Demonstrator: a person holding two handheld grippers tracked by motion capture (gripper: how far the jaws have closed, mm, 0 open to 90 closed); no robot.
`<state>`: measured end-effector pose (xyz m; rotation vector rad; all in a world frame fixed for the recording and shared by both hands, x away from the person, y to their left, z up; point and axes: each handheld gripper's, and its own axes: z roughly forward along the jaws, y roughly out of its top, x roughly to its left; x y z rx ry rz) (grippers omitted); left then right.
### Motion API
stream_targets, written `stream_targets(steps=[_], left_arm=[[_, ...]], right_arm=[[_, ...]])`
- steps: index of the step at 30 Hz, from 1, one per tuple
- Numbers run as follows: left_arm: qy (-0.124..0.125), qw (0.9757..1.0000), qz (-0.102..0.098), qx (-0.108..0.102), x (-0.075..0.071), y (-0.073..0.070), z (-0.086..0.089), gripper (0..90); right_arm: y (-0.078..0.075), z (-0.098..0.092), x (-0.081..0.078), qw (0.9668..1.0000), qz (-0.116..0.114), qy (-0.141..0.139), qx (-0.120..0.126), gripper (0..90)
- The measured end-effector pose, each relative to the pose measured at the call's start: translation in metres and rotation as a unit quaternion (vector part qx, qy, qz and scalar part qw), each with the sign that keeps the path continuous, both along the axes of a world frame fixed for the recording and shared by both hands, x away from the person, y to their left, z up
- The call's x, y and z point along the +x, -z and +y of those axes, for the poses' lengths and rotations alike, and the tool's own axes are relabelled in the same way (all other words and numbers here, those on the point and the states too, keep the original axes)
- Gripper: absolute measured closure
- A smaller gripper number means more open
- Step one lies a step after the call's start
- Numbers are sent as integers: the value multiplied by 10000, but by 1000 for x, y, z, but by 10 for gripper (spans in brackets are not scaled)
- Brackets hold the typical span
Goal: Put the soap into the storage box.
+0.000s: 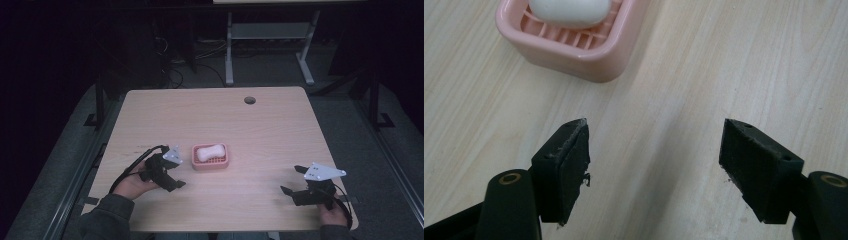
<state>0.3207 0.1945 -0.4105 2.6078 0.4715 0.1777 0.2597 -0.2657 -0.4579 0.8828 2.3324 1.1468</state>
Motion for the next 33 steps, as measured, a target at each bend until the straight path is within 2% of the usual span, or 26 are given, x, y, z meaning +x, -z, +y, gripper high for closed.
stream_targets(steps=[1,2,7,8,14,24,33], left_arm=[[-23,10000,39,12,-1,1,1,278],[-4,10000,-18,31,-2,1,2,278],[-29,10000,-24,14,-6,4,6,278],[-42,10000,29,28,-7,4,6,278],[-33,10000,-29,39,-11,5,10,277],[-82,10000,-52,13,-19,8,18,277],[-176,9998,-40,-53,-28,16,29,272]], right_arm=[[0,0,0,10000,-6,1,-4,136],[0,0,0,10000,-3,2,2,136],[0,-1,0,10000,11,9,9,136],[0,-1,0,10000,11,13,8,136],[0,-1,0,10000,39,25,7,136],[1,-1,0,10000,44,24,2,136],[1,-2,0,10000,32,20,-21,136]])
